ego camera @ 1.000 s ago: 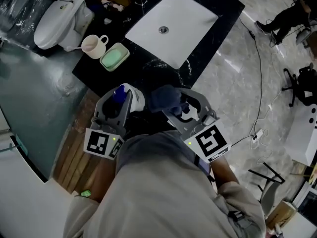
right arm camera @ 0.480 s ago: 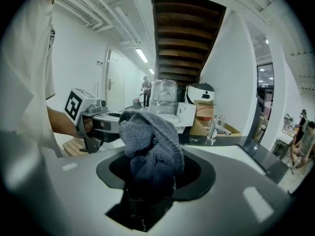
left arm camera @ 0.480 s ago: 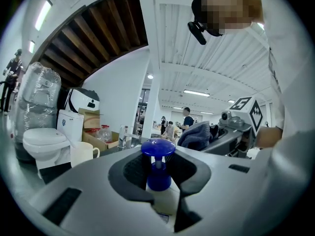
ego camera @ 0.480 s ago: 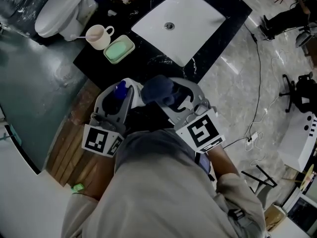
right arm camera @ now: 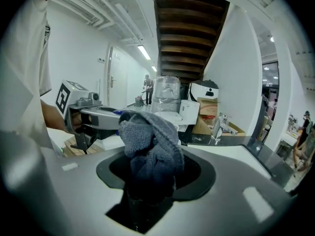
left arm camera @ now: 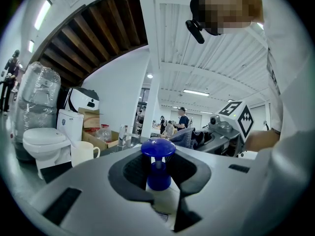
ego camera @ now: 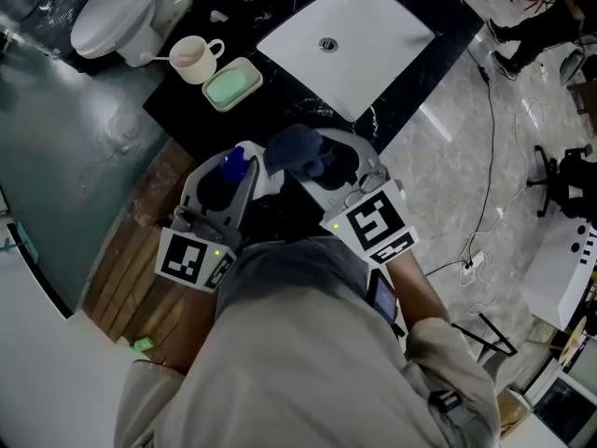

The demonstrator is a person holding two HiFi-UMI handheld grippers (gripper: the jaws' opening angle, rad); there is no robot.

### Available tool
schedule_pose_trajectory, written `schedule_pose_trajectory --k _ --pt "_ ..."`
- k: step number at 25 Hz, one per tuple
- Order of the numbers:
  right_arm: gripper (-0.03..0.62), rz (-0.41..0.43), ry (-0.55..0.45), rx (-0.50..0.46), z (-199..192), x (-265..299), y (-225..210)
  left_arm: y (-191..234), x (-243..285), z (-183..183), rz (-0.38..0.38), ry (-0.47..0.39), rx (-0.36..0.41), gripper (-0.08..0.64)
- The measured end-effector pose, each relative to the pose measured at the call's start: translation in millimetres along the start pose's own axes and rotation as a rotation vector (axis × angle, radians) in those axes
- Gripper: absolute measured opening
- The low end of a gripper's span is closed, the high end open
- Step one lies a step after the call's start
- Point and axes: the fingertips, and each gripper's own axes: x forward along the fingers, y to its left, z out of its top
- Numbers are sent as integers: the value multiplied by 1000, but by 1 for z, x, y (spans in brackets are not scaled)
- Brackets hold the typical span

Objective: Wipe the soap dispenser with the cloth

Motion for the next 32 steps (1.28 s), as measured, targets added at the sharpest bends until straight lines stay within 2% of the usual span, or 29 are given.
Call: schedule_pose_trajectory --k 17,26,32 --pt "186 22 83 -133 -13 32 1 0 1 0 4 -6 -2 84" --pt "186 9 170 -303 -25 49 7 3 2 0 2 -6 -11 84" --pt "186 13 206 -378 -31 55 15 4 1 0 6 -13 -18 84"
